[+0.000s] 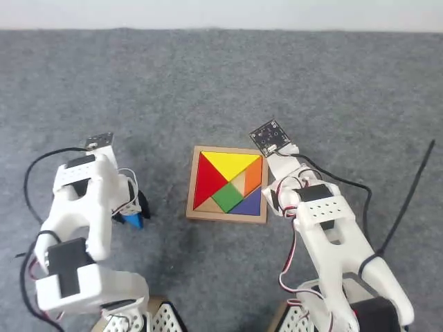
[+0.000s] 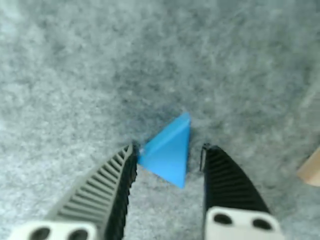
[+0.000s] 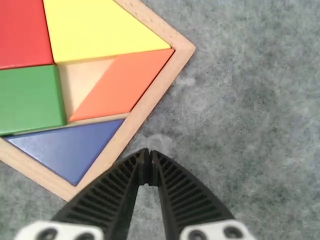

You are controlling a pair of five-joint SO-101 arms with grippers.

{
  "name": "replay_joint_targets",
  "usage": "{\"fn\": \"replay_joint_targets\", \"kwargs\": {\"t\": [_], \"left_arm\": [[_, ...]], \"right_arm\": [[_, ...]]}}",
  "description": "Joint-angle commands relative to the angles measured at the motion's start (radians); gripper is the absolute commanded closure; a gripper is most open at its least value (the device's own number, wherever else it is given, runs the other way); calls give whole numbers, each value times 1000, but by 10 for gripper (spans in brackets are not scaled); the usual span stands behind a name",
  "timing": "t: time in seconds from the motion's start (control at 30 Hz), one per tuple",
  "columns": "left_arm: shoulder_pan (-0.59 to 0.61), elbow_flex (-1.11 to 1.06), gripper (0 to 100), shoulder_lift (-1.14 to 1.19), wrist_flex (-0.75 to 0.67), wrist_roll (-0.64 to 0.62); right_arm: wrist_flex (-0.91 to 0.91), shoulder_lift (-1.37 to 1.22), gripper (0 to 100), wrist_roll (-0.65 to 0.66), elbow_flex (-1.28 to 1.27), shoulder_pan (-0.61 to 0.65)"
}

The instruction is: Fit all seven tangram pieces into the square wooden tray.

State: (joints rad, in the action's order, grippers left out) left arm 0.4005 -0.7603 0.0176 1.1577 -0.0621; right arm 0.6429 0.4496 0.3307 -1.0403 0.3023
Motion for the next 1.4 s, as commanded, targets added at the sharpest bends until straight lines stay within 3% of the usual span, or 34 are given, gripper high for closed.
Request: {"fn": "replay_joint_targets", "kwargs": {"t": [0.0, 0.4, 0.97, 1.37], "left_arm": [[2, 28, 820, 12, -41, 23], [5, 10, 863, -23, -46, 25], [-3, -220, 863, -414, -103, 21], [-2, -209, 859, -362, -126, 15]], "right_arm": [[-15, 51, 992, -3, 11, -7], [-16, 50, 992, -3, 11, -5], [-15, 54, 992, -3, 11, -5], [-13, 56, 992, -3, 11, -5]]}}
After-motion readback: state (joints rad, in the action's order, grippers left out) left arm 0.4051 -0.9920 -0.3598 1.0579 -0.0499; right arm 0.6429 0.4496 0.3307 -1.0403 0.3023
